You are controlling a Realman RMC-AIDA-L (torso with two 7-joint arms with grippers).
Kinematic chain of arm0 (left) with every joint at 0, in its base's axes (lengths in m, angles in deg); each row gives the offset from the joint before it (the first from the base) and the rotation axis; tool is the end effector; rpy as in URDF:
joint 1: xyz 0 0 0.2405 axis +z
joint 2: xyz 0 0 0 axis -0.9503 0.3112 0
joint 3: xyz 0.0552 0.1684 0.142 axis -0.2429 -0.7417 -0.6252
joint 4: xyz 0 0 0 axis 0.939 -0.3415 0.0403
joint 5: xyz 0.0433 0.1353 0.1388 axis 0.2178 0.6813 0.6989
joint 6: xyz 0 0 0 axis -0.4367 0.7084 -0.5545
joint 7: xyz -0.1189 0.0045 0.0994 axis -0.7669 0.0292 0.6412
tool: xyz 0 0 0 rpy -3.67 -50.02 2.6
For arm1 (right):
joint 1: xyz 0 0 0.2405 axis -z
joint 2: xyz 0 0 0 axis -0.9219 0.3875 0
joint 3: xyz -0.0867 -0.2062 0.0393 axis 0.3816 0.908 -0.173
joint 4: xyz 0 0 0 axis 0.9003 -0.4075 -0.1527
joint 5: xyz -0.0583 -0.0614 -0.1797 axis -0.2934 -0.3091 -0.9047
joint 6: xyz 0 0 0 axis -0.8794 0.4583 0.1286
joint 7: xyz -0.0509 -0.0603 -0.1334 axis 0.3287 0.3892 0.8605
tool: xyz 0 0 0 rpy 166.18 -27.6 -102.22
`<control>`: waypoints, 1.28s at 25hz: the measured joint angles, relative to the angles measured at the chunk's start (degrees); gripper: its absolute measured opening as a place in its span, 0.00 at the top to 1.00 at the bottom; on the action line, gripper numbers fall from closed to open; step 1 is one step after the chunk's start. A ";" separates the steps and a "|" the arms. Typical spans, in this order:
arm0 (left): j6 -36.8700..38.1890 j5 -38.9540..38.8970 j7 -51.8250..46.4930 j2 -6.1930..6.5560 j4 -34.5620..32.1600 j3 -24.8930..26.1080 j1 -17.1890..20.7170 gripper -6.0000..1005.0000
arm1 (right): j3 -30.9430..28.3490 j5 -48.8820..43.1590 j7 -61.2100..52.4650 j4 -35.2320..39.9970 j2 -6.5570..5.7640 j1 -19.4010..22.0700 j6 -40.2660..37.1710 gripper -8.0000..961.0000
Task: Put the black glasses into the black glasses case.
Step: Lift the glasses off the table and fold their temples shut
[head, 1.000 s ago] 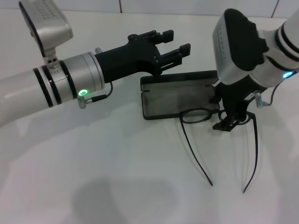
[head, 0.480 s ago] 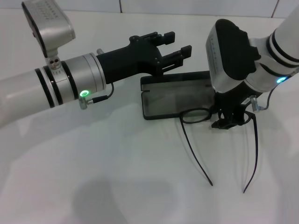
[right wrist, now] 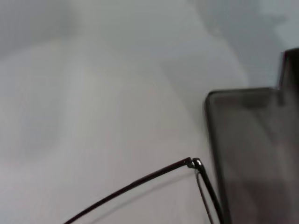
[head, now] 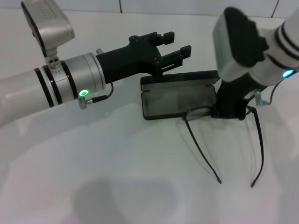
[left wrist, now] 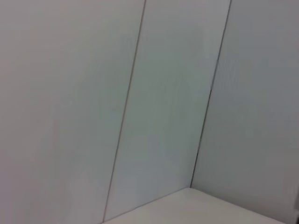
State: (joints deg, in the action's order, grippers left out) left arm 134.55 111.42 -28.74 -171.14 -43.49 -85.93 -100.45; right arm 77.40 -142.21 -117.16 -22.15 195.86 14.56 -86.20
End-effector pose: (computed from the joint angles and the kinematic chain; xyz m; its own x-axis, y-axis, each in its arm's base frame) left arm -0.1572 0.3448 -0.0437 0.6855 0.2150 0.6955 0.4868 -0.8458 -0.2183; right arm 0.1260 0.3639 -0.0401 0.9041 0.0812 0.4195 0.1198 -0.9906 -0.0666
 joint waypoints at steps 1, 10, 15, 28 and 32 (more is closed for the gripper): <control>0.32 0.04 0.06 0.01 -0.16 -0.01 -0.03 0.39 | -2.31 -0.07 0.03 0.88 -0.10 0.04 -1.69 0.76; 13.32 0.01 3.92 0.37 -0.38 2.04 0.49 0.39 | -22.23 9.92 6.80 6.62 -0.34 7.24 -9.83 0.88; 24.38 0.30 7.19 1.00 -0.40 4.07 0.42 0.39 | -26.88 20.70 11.58 3.75 -0.41 13.54 -8.93 0.88; 26.48 6.12 -0.01 1.17 0.91 5.02 -5.84 0.39 | -36.45 35.81 21.13 -7.02 -1.25 17.33 -10.43 0.88; 25.54 8.11 -1.56 0.72 2.43 5.01 -8.41 0.39 | -36.06 35.98 21.38 -6.94 -1.12 17.20 -10.66 0.88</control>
State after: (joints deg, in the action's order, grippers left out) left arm 160.09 119.53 -30.30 -170.42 -41.06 -80.92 -108.86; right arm 41.34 -106.23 -95.78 -29.09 194.75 31.76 -96.85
